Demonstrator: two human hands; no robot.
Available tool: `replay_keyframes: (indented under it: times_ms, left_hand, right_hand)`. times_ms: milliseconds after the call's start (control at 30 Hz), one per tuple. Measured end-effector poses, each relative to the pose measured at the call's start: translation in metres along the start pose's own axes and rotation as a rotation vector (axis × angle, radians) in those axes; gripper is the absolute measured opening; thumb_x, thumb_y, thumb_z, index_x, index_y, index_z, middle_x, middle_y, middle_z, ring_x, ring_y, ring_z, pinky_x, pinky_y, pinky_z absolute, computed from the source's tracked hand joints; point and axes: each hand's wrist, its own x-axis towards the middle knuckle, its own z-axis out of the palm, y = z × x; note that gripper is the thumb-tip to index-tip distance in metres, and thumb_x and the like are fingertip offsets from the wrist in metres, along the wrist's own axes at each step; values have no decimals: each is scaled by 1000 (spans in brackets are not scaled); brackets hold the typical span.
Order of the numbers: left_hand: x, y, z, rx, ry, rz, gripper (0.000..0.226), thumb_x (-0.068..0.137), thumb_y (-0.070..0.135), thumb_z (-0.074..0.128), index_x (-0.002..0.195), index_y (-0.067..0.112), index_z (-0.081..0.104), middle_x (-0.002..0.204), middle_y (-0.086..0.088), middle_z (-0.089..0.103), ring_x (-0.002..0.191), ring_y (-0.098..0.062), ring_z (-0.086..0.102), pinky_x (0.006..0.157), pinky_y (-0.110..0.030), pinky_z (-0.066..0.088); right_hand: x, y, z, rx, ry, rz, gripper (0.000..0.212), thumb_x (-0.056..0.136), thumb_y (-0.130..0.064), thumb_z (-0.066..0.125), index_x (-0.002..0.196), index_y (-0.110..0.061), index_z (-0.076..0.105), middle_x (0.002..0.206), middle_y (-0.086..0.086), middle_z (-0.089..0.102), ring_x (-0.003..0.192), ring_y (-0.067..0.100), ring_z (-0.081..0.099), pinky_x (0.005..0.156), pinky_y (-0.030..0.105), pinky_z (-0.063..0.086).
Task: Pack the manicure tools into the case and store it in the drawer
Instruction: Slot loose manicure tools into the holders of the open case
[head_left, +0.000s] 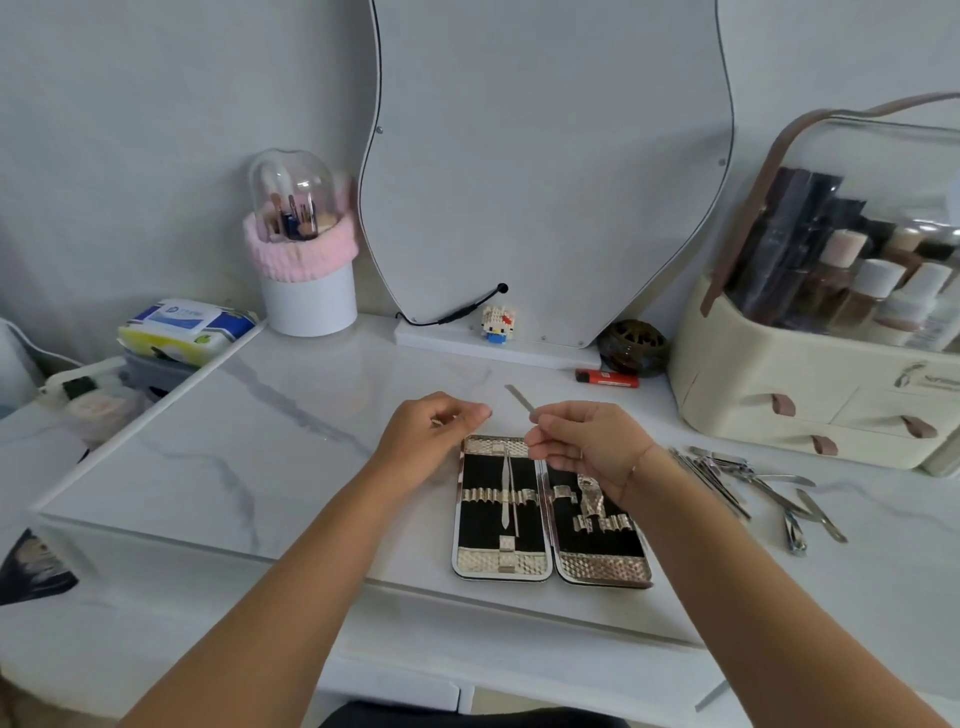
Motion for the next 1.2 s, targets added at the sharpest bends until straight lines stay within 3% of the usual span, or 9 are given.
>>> replay_keyframes:
  times_ms: [133, 367, 467, 567, 700, 867, 1033, 1200]
  left_hand:
    - [-4, 10, -4, -169, 37, -37, 41, 69, 51, 63, 93, 21, 74, 83, 7, 72, 81, 4, 64, 75, -13, 42]
    - [-2, 9, -8, -350, 97, -95, 26, 68, 38, 72, 80, 15, 74, 69, 3, 70, 66, -1, 62, 73, -17, 48]
    - [0, 8, -9, -388, 56, -119, 28, 64, 39, 72, 79, 15, 73, 69, 2, 70, 68, -4, 64, 72, -17, 48]
    - [0, 6, -8, -350, 25, -96, 22, 69, 32, 74, 80, 13, 73, 74, 1, 72, 75, -7, 66, 72, -14, 48]
    - [0, 3, -6, -220, 12, -29, 21, 83, 33, 65, 85, 14, 74, 72, 6, 71, 72, 1, 63, 69, -11, 46]
    - [4, -4, -2, -23, 14, -11, 31, 88, 45, 54, 98, 21, 72, 84, 11, 71, 76, 8, 60, 78, -20, 44]
    - [4, -5, -3, -43, -5, -31, 27, 91, 43, 51, 92, 26, 71, 84, 8, 74, 85, -3, 66, 90, -29, 48]
    - [5, -7, -2, -49, 2, -45, 34, 93, 43, 48, 92, 20, 72, 82, 5, 74, 84, -7, 67, 90, -30, 49]
  right_hand:
    - [3, 1, 24, -111, -34, -24, 6, 91, -13, 56, 92, -8, 61, 73, 6, 73, 61, 14, 69, 58, 20, 55]
    - [11, 1, 42, -265, -134, -45, 9, 89, -14, 59, 85, -8, 65, 77, 8, 72, 65, 13, 68, 63, 21, 56]
    - [15, -1, 41, -332, -109, -71, 12, 81, -23, 69, 74, -14, 72, 64, 1, 62, 58, 11, 52, 57, 21, 45]
    - [19, -1, 41, -246, -137, 0, 12, 80, -20, 71, 73, -11, 70, 51, -2, 54, 46, 10, 39, 47, 16, 37]
    - [20, 1, 42, -119, -191, 52, 4, 83, -8, 67, 82, -5, 68, 68, 9, 66, 48, 7, 51, 46, 15, 45]
    - [25, -1, 27, -104, -67, -16, 33, 83, -1, 64, 114, -8, 55, 69, 14, 64, 48, 13, 59, 50, 21, 53]
    - [29, 7, 28, -294, -19, -128, 22, 85, -6, 64, 106, -2, 62, 70, 14, 68, 53, 13, 64, 58, 24, 58]
    - [34, 9, 30, -357, 35, -156, 20, 84, -9, 65, 103, -4, 64, 71, 13, 69, 54, 14, 64, 60, 25, 59]
